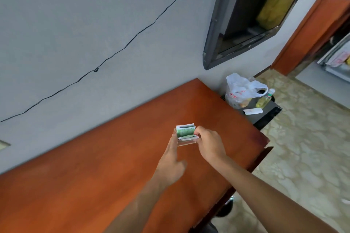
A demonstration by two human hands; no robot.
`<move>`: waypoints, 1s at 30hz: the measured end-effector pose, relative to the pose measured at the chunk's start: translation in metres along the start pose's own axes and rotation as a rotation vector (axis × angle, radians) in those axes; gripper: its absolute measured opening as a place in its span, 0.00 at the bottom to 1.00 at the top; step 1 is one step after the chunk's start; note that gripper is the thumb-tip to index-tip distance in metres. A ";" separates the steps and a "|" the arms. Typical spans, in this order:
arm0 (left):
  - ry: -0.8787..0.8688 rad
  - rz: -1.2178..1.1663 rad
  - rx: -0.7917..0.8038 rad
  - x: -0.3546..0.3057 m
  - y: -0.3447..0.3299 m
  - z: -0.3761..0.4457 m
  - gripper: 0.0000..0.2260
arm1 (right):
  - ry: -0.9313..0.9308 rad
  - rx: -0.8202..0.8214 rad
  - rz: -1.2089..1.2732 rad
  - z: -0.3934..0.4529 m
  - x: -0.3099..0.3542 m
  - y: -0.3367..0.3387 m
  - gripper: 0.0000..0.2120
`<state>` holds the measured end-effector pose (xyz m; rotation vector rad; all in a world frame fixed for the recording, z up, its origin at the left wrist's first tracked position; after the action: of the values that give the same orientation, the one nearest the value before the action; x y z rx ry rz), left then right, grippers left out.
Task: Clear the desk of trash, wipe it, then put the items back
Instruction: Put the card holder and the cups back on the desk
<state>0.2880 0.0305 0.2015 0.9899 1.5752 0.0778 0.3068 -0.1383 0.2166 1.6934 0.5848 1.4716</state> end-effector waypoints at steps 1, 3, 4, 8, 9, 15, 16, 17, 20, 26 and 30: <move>0.005 0.006 0.004 -0.003 -0.002 0.016 0.44 | 0.001 0.010 0.015 0.015 -0.008 0.001 0.08; 0.031 0.003 0.004 -0.010 -0.004 0.051 0.44 | 0.018 0.035 0.049 0.050 -0.023 0.003 0.09; 0.050 0.002 0.003 -0.014 -0.007 0.070 0.44 | 0.027 0.053 0.058 0.069 -0.032 0.003 0.09; 0.079 0.033 0.016 -0.031 -0.018 0.151 0.44 | 0.031 0.122 0.003 0.154 -0.076 0.005 0.10; 0.075 0.064 0.025 -0.035 -0.020 0.172 0.44 | 0.033 0.128 -0.011 0.176 -0.087 0.006 0.10; 0.066 0.486 0.025 -0.047 -0.032 0.289 0.36 | 0.041 0.146 -0.009 0.294 -0.139 0.009 0.08; 0.070 0.564 0.028 -0.047 -0.033 0.305 0.34 | 0.033 0.148 -0.004 0.311 -0.147 0.007 0.07; 0.068 0.631 0.030 -0.046 -0.035 0.319 0.33 | 0.023 0.154 0.003 0.327 -0.155 0.004 0.07; 0.053 0.784 0.052 -0.041 -0.038 0.355 0.34 | 0.012 0.164 0.010 0.370 -0.174 -0.005 0.08; 0.091 0.824 0.082 -0.030 -0.045 0.399 0.36 | 0.012 0.173 0.011 0.420 -0.197 -0.022 0.10; 0.117 0.799 0.078 -0.024 -0.048 0.404 0.36 | 0.035 0.254 -0.033 0.429 -0.202 -0.035 0.09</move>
<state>0.5993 -0.2017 0.0784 1.6497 1.2024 0.6372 0.6821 -0.3890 0.0672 1.8431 0.8447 1.4549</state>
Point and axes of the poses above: each hand's wrist, its own z-axis towards the middle knuckle, its own y-axis out of the back of the hand, x = y × z, the point moved 7 cm from there along z, towards the middle knuckle, and after that the axes turned 10 degrees about z, right-handed, at the moved point
